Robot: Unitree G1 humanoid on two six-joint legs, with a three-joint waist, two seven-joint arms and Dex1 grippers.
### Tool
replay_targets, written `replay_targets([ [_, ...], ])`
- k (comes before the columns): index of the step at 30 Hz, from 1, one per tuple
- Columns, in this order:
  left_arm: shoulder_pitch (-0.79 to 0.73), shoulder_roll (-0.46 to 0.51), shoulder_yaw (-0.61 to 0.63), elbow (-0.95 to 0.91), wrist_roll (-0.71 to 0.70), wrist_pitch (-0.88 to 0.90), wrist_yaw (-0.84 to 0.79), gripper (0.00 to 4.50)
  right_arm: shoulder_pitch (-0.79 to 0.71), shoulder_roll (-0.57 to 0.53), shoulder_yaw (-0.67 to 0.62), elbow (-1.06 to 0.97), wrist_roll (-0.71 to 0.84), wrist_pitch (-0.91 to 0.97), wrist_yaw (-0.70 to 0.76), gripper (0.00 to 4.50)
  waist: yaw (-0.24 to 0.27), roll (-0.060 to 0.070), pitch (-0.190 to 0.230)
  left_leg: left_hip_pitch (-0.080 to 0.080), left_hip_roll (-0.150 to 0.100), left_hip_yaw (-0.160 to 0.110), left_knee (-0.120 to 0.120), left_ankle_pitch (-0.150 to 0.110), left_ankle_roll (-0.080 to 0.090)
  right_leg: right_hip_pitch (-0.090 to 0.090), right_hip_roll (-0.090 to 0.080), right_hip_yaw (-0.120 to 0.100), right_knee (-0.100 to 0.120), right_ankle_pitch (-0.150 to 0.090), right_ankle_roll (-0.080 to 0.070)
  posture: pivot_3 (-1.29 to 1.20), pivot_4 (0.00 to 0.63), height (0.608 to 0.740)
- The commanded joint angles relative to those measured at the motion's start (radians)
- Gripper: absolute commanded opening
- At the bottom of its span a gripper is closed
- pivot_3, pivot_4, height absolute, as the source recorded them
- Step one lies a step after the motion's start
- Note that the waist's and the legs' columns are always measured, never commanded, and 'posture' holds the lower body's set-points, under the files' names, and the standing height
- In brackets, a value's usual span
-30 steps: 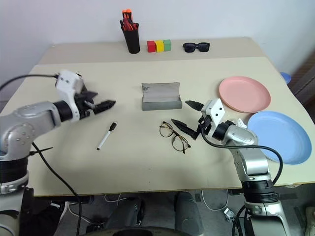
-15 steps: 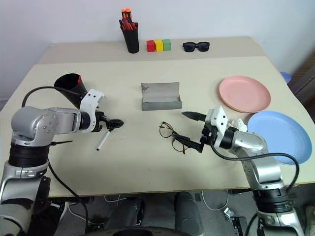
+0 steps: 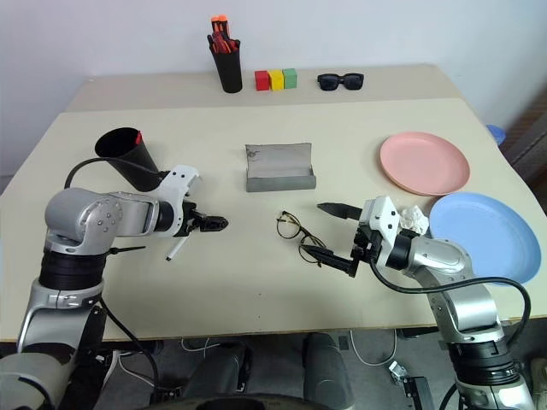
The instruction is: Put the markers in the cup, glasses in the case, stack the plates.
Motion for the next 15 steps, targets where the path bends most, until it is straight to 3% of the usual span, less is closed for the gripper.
replay_targets([
  [1, -0.032, 0.038, 0.040, -0.032, 0.016, 0.043, 0.000, 4.45, -0.008, 0.011, -0.011, -0.014, -0.002, -0.023, -0.014, 4.50, 0.000, 0.000, 0.000, 0.000, 0.000, 0.000, 0.000, 0.000, 0.000, 0.000, 0.000, 0.000, 0.000, 0.000, 0.000, 0.00, 0.150, 0.740],
  [11, -0.014, 0.041, 0.010, -0.012, 0.051, 0.023, -0.001, 4.45, -0.026, 0.036, 0.003, 0.002, -0.020, -0.031, -0.041, 4.50, 0.004, 0.000, 0.000, -0.001, 0.000, 0.000, 0.000, 0.000, 0.000, 0.000, 0.000, 0.000, 0.000, 0.000, 0.000, 0.00, 0.150, 0.740],
  [14, 0.012, 0.016, 0.003, 0.009, 0.070, -0.013, 0.002, 3.61, -0.028, 0.034, 0.002, 0.000, -0.020, -0.026, -0.048, 4.50, 0.004, 0.000, 0.000, 0.000, 0.000, 0.000, 0.000, 0.000, 0.000, 0.000, 0.000, 0.000, 0.000, 0.000, 0.000, 0.00, 0.150, 0.740],
  [15, 0.020, 0.013, -0.001, 0.011, 0.076, -0.022, 0.002, 3.11, -0.027, 0.033, 0.001, 0.000, -0.021, -0.026, -0.050, 4.50, 0.004, 0.000, 0.000, 0.000, 0.000, 0.000, 0.000, 0.000, 0.000, 0.000, 0.000, 0.000, 0.000, 0.000, 0.000, 0.00, 0.150, 0.740],
])
